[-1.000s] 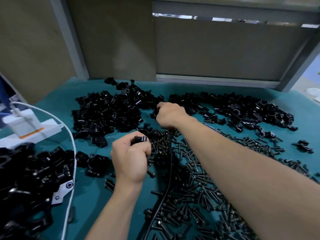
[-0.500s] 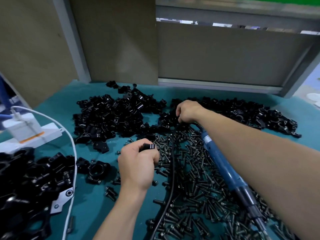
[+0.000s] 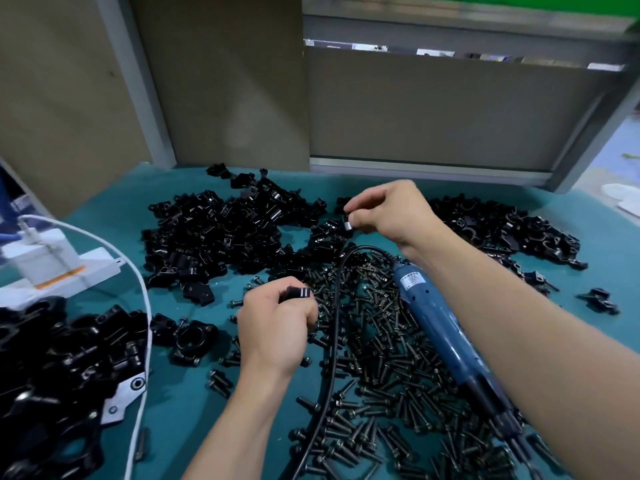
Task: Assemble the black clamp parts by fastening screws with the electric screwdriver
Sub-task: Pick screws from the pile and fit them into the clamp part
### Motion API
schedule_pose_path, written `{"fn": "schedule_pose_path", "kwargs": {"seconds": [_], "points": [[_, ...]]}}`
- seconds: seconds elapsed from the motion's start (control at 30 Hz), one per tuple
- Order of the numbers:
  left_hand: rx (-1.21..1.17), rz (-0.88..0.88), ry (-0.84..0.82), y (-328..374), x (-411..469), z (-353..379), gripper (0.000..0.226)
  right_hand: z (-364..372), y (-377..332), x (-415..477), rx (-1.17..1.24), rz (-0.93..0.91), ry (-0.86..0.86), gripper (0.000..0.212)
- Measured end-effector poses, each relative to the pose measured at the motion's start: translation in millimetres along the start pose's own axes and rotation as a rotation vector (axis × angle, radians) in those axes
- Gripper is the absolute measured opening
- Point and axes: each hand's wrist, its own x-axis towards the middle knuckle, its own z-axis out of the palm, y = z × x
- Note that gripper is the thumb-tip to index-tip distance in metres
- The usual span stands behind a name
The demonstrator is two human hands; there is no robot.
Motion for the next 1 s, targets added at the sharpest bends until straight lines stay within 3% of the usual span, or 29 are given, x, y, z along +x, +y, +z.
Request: {"fn": "schedule_pose_path", "kwargs": {"seconds": [0.13, 0.27, 0.4, 0.5, 0.7, 0.87, 1.0], "points": [[-0.011, 0.080, -0.009, 3, -4, 2, 0.013, -5, -11, -66, 0.593, 0.081, -0.059, 0.025], [0.042, 0.236, -0.019, 5, -11, 6, 0.021, 5, 2, -132, 0.887, 0.270, -0.107, 0.014], [0.180, 0.345, -0.074, 6, -16, 5, 0.034, 12, 16, -160, 1.104, 0.380, -0.012, 0.015], [0.206, 0.351, -0.112, 7, -19, 5, 0.032, 14, 25, -165, 1.089, 0.383, 0.030, 0.010], [0.242, 0.315, -0.078, 3, -17, 8, 0.021, 26, 29, -169, 0.660, 0.300, 0.068, 0.032], [0.280, 0.251, -0.095, -2, -15, 11, 0.025, 27, 31, -170, 0.651, 0.262, -0.127, 0.032], [0.121, 0.178, -0.219, -3, -11, 12, 0.023, 27, 37, -166, 0.566, 0.172, -0.012, 0.027]]}}
